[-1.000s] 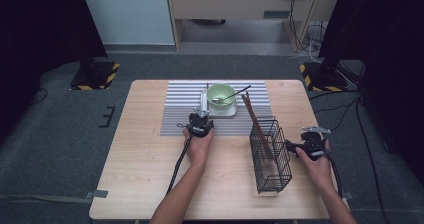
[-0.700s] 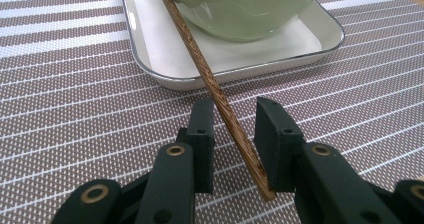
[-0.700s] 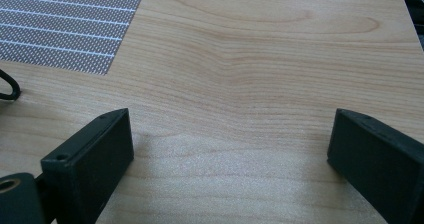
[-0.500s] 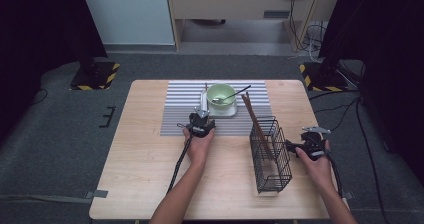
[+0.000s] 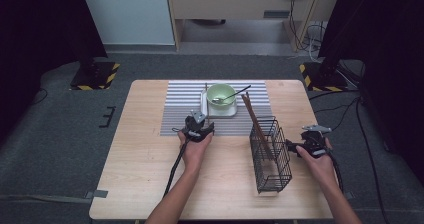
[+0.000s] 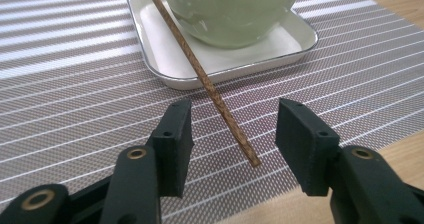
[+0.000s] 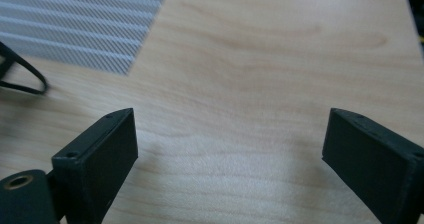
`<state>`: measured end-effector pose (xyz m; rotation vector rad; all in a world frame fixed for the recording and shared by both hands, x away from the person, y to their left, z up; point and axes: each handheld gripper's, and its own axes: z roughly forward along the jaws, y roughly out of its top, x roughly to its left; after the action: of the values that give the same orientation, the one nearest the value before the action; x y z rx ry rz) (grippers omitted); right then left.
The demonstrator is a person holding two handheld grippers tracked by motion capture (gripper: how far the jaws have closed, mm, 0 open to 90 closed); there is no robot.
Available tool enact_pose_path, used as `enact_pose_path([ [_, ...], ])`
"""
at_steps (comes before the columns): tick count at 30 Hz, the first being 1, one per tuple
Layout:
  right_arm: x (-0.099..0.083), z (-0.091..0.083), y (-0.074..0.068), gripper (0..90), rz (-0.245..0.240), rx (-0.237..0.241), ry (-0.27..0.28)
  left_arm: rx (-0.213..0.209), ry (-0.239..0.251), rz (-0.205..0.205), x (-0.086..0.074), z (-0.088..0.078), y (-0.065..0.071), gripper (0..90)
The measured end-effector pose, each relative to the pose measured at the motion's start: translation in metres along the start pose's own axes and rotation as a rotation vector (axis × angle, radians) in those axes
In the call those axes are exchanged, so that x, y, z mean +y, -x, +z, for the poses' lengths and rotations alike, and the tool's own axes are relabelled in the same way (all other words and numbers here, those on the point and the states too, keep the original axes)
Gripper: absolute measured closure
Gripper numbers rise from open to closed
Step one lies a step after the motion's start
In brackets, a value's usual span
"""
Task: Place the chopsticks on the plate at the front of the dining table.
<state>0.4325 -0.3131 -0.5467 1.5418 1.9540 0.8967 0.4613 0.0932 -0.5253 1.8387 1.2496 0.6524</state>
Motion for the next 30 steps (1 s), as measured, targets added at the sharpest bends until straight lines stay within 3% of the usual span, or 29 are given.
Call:
enact_pose_path([
  [8,0.026,-0.032,0.002,10.0,-0.051,0.032,0.036,-0.023,0.022,0.005,0.0,-0.026,-0.006,35.5],
  [15,0.05,-0.063,-0.003,16.8,-0.085,0.045,0.059,-0.05,0.026,0.006,-0.001,-0.035,-0.007,31.0],
  [21,0.065,-0.076,-0.006,22.0,-0.109,0.064,0.07,-0.074,0.029,0.015,-0.001,-0.04,-0.006,28.9],
  [27,0.081,-0.088,-0.012,26.2,-0.121,0.099,0.084,-0.081,0.034,0.052,0.0,-0.045,-0.005,25.8],
  [30,0.09,-0.095,-0.015,27.9,-0.127,0.116,0.097,-0.106,0.027,0.062,-0.001,-0.047,-0.005,23.2],
])
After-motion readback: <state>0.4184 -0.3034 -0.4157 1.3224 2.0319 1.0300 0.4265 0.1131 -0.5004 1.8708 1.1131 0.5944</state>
